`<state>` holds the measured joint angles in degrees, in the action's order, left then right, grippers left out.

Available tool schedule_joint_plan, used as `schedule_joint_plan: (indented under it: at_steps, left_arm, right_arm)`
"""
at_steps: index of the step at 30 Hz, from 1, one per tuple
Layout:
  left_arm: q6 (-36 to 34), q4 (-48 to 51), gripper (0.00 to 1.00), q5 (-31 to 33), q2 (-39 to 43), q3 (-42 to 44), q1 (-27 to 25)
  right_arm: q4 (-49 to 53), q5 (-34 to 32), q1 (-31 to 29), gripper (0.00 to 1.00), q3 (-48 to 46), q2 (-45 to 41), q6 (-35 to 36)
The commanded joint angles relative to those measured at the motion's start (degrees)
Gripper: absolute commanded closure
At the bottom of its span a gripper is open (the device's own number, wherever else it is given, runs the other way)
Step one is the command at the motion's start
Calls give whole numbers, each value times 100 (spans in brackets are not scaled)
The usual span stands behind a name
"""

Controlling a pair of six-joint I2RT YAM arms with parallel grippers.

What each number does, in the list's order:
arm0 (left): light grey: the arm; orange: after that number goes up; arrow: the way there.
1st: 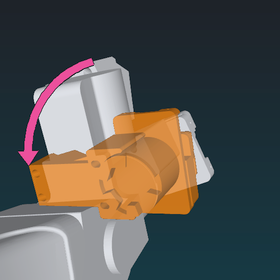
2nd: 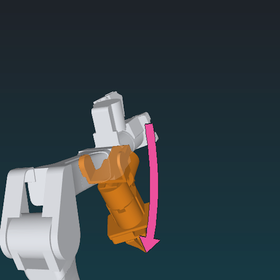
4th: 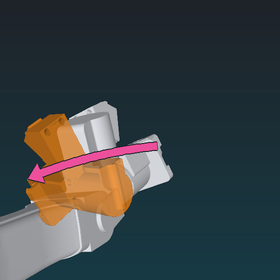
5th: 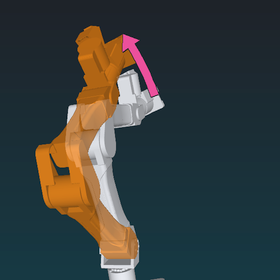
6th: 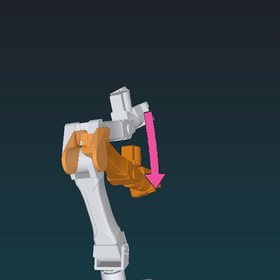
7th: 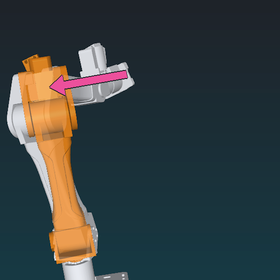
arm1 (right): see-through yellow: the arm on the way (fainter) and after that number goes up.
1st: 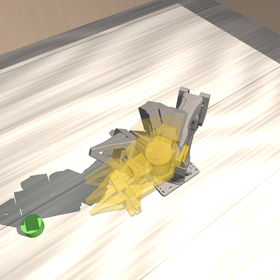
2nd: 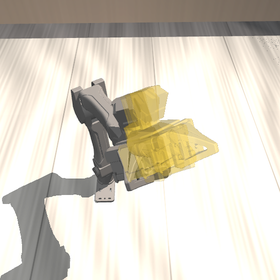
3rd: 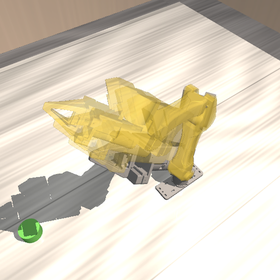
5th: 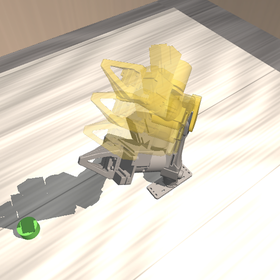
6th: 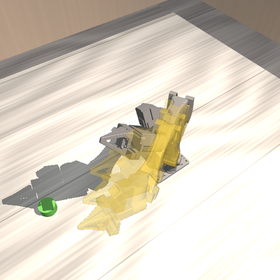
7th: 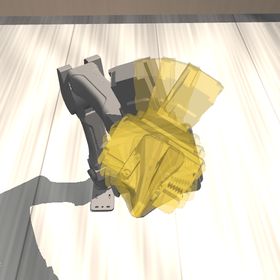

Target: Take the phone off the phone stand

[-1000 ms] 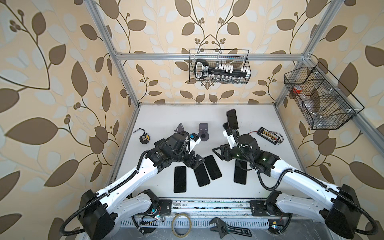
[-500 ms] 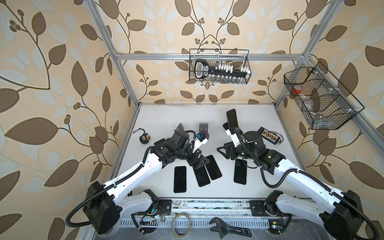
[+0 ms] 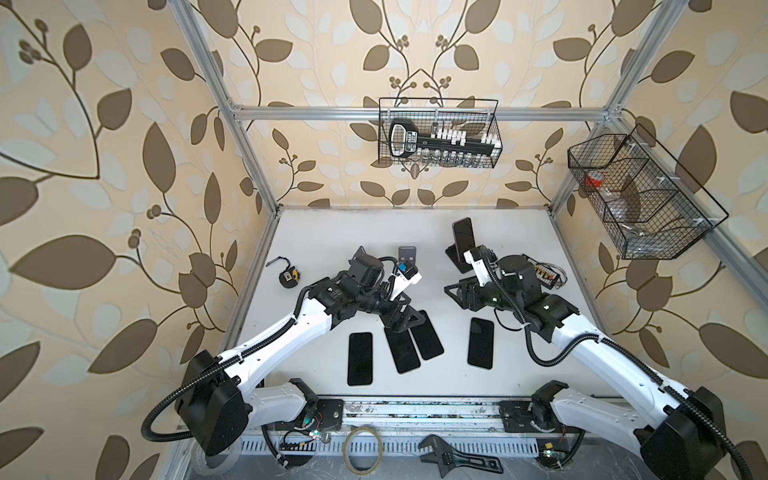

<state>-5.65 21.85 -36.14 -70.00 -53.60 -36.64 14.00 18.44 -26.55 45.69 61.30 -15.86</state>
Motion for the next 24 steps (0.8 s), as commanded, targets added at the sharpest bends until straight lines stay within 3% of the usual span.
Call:
schedule_joint_plan:
  at_steps: [1, 19, 24]
  left_arm:
    - [-110, -232, 20, -297, -46, -235, 51]
    - [-79, -342, 20, -235, -723, -712, 55]
    - [6, -252, 21, 317, -985, -883, 61]
  right_arm:
    - [88, 238, 86, 35, 220, 74, 206]
    - [147, 144, 273, 35, 335, 301, 298]
    - [132, 89, 321, 35, 361, 404, 318]
